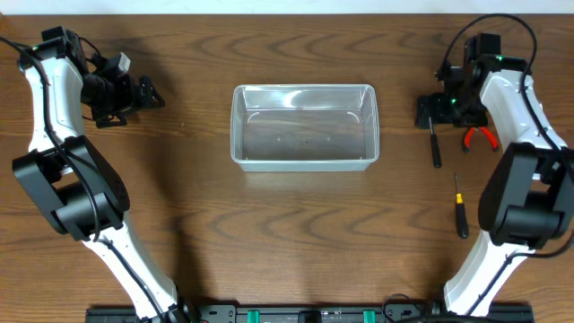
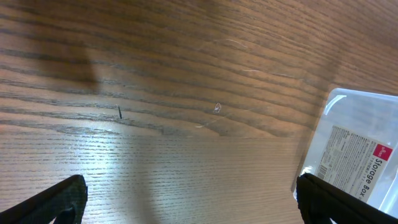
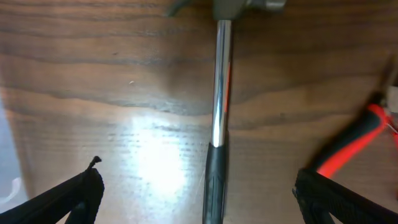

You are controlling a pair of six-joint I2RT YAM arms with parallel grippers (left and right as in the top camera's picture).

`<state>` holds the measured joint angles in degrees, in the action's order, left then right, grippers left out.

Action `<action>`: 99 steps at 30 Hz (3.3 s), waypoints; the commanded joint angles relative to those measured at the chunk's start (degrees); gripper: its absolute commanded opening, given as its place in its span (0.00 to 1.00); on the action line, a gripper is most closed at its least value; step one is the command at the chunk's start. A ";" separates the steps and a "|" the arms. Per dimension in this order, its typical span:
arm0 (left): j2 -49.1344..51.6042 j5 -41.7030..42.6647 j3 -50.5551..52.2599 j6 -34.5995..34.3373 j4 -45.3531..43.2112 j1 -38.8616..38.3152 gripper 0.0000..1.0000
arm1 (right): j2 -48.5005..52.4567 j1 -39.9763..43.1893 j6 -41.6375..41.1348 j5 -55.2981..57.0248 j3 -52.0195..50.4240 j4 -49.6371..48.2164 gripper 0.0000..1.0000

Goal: Pack container
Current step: 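Lower the right gripper over the claw hammer's handle, then close the right gripper on the hammer handle below the head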

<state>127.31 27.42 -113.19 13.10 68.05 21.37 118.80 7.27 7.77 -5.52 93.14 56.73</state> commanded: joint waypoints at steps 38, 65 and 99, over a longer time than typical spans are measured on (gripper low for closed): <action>-1.73 -0.28 -1.16 0.07 0.13 0.11 0.98 | 6.12 -1.79 -0.39 5.11 -0.22 -9.40 0.99; -1.73 -0.28 -1.16 0.07 0.13 0.11 0.98 | 7.98 -1.84 -0.42 5.53 -0.22 -10.67 0.97; -1.73 -0.28 -1.16 0.07 0.13 0.11 0.99 | 7.98 -2.10 -0.46 5.49 -0.22 -13.68 0.40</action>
<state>127.31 27.42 -113.19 13.10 68.03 21.37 126.34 5.76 7.57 -0.25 93.14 43.16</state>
